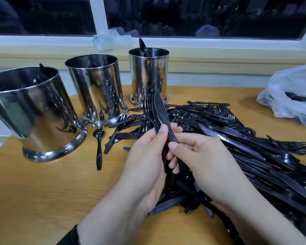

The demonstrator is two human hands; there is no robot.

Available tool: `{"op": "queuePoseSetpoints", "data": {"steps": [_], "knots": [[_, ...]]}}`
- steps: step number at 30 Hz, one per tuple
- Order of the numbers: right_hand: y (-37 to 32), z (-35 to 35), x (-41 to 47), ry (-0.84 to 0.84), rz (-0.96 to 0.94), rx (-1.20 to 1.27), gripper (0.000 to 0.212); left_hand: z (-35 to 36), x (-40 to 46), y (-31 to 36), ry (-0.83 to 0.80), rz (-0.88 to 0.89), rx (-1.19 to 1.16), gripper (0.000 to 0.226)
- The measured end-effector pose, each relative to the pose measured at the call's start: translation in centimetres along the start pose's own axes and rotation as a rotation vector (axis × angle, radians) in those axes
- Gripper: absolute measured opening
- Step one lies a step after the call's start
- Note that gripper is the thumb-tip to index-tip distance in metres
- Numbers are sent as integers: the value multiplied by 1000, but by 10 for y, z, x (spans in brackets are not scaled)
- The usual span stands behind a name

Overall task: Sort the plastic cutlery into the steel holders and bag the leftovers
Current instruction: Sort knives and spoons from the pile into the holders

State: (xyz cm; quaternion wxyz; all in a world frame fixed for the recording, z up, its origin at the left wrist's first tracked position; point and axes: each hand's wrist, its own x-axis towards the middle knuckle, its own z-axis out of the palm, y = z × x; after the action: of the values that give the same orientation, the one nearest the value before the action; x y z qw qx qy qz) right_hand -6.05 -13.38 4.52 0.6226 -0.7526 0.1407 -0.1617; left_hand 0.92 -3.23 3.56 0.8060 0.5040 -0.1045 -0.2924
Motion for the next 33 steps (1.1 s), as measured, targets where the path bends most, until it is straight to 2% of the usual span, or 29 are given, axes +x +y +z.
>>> {"op": "queuePoseSetpoints", "data": {"steps": [6,10,13,15,19,22,26,28,33], "knots": [[-10,-10,-3,-29,26,-132,11,1,0,2,5,31,34,38],[-11,-46,6,151,-44,-313,10,-3,4,6,32,87,-42,27],[-12,-84,11,254,-33,-598,11,-5,5,7,53,61,-56,23],[-9,-104,13,244,23,-768,7,-6,4,6,62,35,-23,21],[4,-117,16,131,107,-986,23,-5,2,3,53,-5,65,24],[10,-117,17,95,108,-1024,26,-4,4,-1,28,8,80,25],[15,-116,19,128,92,-1018,26,-10,7,-5,-25,55,147,27],[17,-115,21,135,85,-1009,22,-13,8,-7,-63,123,250,27],[21,-112,22,180,62,-968,10,-17,11,-11,-91,132,270,31]]}}
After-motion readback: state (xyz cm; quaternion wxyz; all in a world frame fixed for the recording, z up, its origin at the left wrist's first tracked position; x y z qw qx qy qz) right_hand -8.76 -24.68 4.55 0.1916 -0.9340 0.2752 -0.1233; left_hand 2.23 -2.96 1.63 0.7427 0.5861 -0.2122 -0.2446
